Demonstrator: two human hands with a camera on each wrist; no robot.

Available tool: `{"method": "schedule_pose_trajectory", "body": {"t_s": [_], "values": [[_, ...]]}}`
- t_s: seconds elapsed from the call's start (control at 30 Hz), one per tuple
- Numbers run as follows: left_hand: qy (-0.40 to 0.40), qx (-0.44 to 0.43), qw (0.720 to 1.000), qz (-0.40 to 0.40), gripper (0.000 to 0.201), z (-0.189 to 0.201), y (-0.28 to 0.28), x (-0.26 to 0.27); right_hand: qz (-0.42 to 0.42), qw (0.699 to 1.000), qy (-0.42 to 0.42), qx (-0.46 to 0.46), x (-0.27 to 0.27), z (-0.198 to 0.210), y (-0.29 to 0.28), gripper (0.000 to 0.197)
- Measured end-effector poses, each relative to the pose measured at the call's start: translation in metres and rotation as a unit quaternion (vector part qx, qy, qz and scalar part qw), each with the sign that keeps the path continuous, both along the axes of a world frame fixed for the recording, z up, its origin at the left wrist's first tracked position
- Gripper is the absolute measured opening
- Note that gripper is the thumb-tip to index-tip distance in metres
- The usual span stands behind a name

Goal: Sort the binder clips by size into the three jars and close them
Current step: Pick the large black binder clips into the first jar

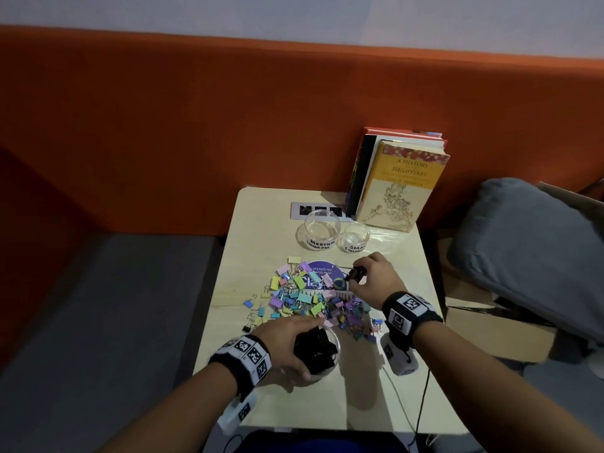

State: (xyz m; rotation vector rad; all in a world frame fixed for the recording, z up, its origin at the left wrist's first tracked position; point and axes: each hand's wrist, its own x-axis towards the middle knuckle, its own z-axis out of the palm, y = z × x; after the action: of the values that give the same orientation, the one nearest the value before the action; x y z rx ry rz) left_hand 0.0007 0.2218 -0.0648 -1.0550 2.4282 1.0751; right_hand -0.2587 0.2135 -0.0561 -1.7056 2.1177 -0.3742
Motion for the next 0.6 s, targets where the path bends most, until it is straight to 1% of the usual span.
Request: {"method": "schedule_pose_trajectory", "body": {"t_s": [0.1, 0.17, 0.2, 0.23, 0.3, 0.37, 0.47, 0.53, 0.6], "values": [[0.007, -0.007, 1.0, 0.006, 0.111, -0.002, 0.001, 0.0, -0.008, 0.996, -0.086, -0.002, -0.001, 0.021, 0.018, 0.032], [0.013, -0.01, 1.0, 0.01, 0.11, -0.004, 0.002, -0.002, -0.004, 0.987, -0.161, 0.029, 0.0, 0.034, 0.032, 0.023], [0.016, -0.013, 1.0, 0.012, 0.108, -0.005, 0.003, -0.002, 0.007, 0.981, -0.19, 0.048, 0.001, 0.039, 0.038, 0.022], [0.021, -0.015, 1.0, 0.014, 0.107, -0.007, 0.004, -0.002, 0.023, 0.976, -0.208, 0.067, 0.003, 0.044, 0.045, 0.022], [0.03, -0.02, 0.999, 0.02, 0.107, -0.011, 0.004, -0.001, 0.057, 0.97, -0.213, 0.1, 0.008, 0.05, 0.054, 0.022], [0.035, -0.02, 0.999, 0.023, 0.109, -0.013, 0.004, 0.0, 0.077, 0.973, -0.184, 0.112, 0.015, 0.052, 0.061, 0.025], [0.031, -0.026, 0.999, 0.023, 0.114, -0.013, 0.005, -0.001, 0.121, 0.983, -0.077, 0.115, 0.028, 0.057, 0.065, 0.038], [0.03, -0.025, 0.999, 0.023, 0.114, -0.013, 0.006, -0.001, 0.162, 0.982, -0.006, 0.101, 0.035, 0.058, 0.067, 0.044], [0.033, -0.024, 0.999, 0.026, 0.113, -0.012, 0.007, -0.002, 0.197, 0.976, 0.03, 0.086, 0.042, 0.057, 0.068, 0.047]]}}
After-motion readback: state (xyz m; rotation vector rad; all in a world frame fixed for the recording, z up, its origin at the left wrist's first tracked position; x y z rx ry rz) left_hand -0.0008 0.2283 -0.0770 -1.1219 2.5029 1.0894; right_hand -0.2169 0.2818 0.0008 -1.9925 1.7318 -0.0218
